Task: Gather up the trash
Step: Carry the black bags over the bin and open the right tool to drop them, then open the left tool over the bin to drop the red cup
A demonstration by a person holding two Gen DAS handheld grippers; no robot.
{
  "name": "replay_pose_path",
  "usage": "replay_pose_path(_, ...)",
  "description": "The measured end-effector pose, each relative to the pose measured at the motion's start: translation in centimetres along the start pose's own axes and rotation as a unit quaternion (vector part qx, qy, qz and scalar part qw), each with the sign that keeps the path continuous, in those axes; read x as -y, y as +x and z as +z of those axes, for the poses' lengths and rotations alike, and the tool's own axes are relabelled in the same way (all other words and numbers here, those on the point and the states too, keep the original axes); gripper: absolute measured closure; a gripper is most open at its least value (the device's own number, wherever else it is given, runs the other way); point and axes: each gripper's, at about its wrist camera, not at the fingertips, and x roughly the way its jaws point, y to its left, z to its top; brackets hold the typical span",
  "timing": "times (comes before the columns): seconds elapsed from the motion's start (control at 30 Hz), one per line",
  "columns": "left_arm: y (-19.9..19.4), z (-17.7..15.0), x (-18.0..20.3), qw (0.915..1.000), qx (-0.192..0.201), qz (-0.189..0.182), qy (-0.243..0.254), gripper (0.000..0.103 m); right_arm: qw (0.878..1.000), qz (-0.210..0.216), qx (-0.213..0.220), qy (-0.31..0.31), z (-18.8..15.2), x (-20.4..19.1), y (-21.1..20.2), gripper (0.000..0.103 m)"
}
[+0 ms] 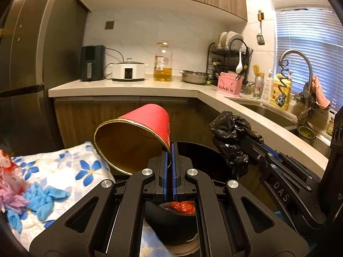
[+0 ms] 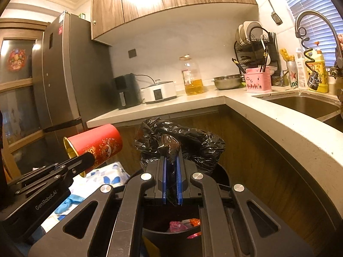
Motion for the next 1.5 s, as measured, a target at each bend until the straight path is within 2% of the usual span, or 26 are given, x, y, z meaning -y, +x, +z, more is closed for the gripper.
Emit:
replay_pose_path(0.5,3.5,-0.8,0.3,0.9996,-0.018,-0.02,-0.003,0.1,1.0,0.004,-0.009,0.002,0.3,1.3,2.1,0.094)
replay_pose_path(0.8,4.7,-1.3,0.0,0.9989,-0.034,-0.03,-0.008,0.1,1.0,0.009,-0.023,0.003,0.2,1.5,3.3,0.089)
replay_pose_path(1.0,5.1,-1.9,0.2,0.9981,-0.046,-0.042,-0.007,0.099,1.0,0.008,-0.027,0.005,0.1,1.6,3.3,0.076)
replay_pose_path(1.13,5.2,-2.3,-0.4,0.9979,-0.055,-0.032,-0.013,0.097,1.0,0.003,-0.025,0.008,0.1,1.8,3.1,0.069)
replay_pose_path(1.2,5.0,-2.5,-0.8,0.998,-0.056,-0.023,-0.017,0.091,1.0,0.001,-0.024,0.01,0.1,1.9,2.8,0.068)
replay_pose_path(1.3,4.3,-2.8,-1.5,0.9981,-0.054,-0.014,-0.026,0.069,1.0,-0.001,-0.022,0.013,-0.1,1.8,2.2,0.057)
replay_pose_path(1.33,3.9,-3.0,-1.7,0.9981,-0.053,-0.011,-0.031,0.058,1.0,-0.002,-0.022,0.012,-0.1,1.7,2.1,0.054)
replay_pose_path(1.4,3.1,-3.2,-2.1,0.998,-0.048,-0.009,-0.039,0.052,1.0,-0.005,-0.02,0.01,-0.2,1.5,1.4,0.049)
replay_pose_path(1.47,2.0,-3.6,-2.4,0.9981,-0.044,0.005,-0.043,0.04,1.0,-0.006,-0.019,0.011,-0.3,1.3,1.0,0.042)
replay_pose_path(1.5,1.4,-3.8,-2.6,0.9981,-0.039,0.011,-0.046,0.037,1.0,-0.005,-0.02,0.013,-0.4,1.1,0.6,0.04)
